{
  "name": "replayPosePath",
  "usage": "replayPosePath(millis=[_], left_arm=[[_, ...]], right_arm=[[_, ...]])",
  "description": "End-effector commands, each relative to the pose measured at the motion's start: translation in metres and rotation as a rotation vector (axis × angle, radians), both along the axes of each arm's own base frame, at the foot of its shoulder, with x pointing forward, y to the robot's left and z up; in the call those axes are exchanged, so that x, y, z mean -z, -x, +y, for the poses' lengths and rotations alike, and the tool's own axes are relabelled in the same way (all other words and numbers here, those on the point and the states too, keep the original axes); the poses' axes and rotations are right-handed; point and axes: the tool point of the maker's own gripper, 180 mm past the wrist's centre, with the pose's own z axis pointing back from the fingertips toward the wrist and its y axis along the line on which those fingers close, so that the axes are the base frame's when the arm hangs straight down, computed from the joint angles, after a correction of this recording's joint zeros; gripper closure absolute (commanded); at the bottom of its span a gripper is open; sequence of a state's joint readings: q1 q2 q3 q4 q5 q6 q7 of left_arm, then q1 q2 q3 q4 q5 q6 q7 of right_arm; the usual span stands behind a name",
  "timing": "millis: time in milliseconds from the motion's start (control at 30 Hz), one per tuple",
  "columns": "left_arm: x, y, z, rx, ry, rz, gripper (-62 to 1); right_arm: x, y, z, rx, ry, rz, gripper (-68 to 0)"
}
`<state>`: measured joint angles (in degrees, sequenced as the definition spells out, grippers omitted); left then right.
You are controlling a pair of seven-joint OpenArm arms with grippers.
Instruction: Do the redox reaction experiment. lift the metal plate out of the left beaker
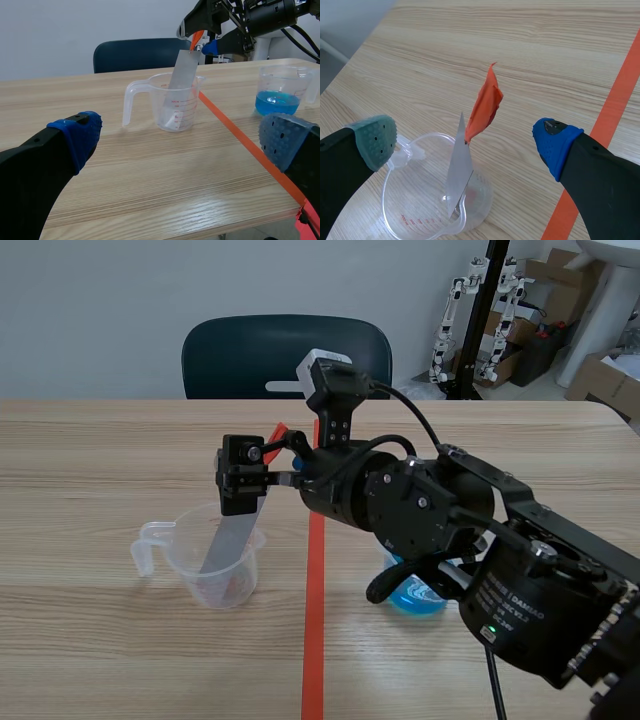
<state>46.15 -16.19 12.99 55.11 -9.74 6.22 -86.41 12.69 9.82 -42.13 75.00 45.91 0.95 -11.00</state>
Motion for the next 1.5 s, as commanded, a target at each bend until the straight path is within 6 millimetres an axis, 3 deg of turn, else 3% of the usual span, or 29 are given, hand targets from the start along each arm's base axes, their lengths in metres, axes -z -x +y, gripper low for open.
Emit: replayPosePath(millis=[0, 233, 567, 767, 933, 1300, 1467], left_arm=[[-0.011, 0.001, 0.001, -0.006, 0.014, -0.053, -62.3], [-0.012, 0.0, 0.0, -0.005, 0.016, -0.059, -62.3], [-0.013, 0.0, 0.0, -0.005, 0.017, -0.061, -62.3], [-0.013, 0.0, 0.0, -0.005, 0.017, -0.061, -62.3], [-0.013, 0.0, 0.0, -0.005, 0.017, -0.061, -62.3], [-0.013, 0.0, 0.0, -0.005, 0.017, -0.061, -62.3], [-0.013, 0.0, 0.0, -0.005, 0.017, -0.061, -62.3]], right_arm=[[-0.019, -0.007, 0.007, 0.0, -0.028, -0.031, -55.5], [-0.019, -0.007, 0.008, -0.002, -0.029, -0.028, -49.6], [-0.012, -0.008, 0.004, 0.025, -0.011, 0.007, -30.7], [-0.01, -0.007, 0.004, 0.021, -0.008, 0.018, -22.8], [-0.007, -0.004, 0.005, 0.012, -0.006, 0.041, -19.8], [-0.006, -0.003, 0.005, 0.011, -0.01, 0.056, -19.7], [0.007, -0.003, 0.001, 0.023, 0.001, 0.085, -19.7]])
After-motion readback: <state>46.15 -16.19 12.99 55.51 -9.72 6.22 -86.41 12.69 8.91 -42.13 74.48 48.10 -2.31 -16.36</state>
